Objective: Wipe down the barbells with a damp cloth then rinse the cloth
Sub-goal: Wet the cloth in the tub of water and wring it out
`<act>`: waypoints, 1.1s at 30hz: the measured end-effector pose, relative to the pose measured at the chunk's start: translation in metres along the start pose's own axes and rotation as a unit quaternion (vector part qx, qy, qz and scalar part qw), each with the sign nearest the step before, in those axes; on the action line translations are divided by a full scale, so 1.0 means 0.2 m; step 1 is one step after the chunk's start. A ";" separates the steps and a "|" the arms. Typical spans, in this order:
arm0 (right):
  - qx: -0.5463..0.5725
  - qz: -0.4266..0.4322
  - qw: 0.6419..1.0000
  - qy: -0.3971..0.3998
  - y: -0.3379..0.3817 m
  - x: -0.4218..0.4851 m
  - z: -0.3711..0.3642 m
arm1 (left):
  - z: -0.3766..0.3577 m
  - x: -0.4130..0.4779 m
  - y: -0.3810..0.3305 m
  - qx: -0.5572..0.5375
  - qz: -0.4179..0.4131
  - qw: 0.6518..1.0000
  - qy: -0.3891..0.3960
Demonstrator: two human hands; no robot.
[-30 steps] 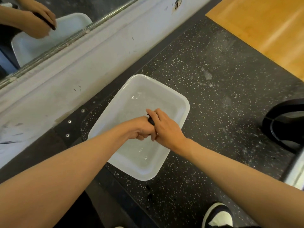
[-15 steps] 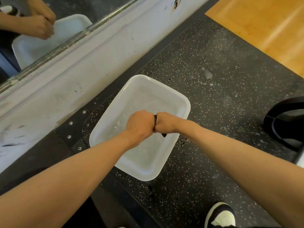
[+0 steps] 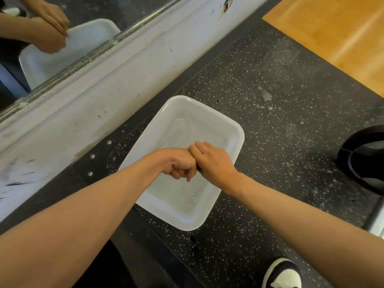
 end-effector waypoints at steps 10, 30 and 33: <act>-0.023 -0.115 0.960 0.253 -0.08 0.03 -0.07 | 0.12 -0.08 -0.12 0.230 -0.105 0.906 -0.340; 0.108 -0.123 0.984 0.074 -0.12 -0.06 -0.03 | 0.24 -0.04 0.00 0.057 -0.029 0.975 -0.211; 0.067 -0.056 0.996 0.022 -0.04 -0.05 -0.02 | 0.08 -0.04 0.01 -0.049 -0.016 0.997 -0.061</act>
Point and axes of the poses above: each hand's wrist, its own x-axis towards the middle knuckle, its own z-axis out of the back of the hand, y = z × x, the point moved 9 cm from there along x, towards the middle knuckle, and after that the axes turned 7 degrees about z, right-handed, at the moved point
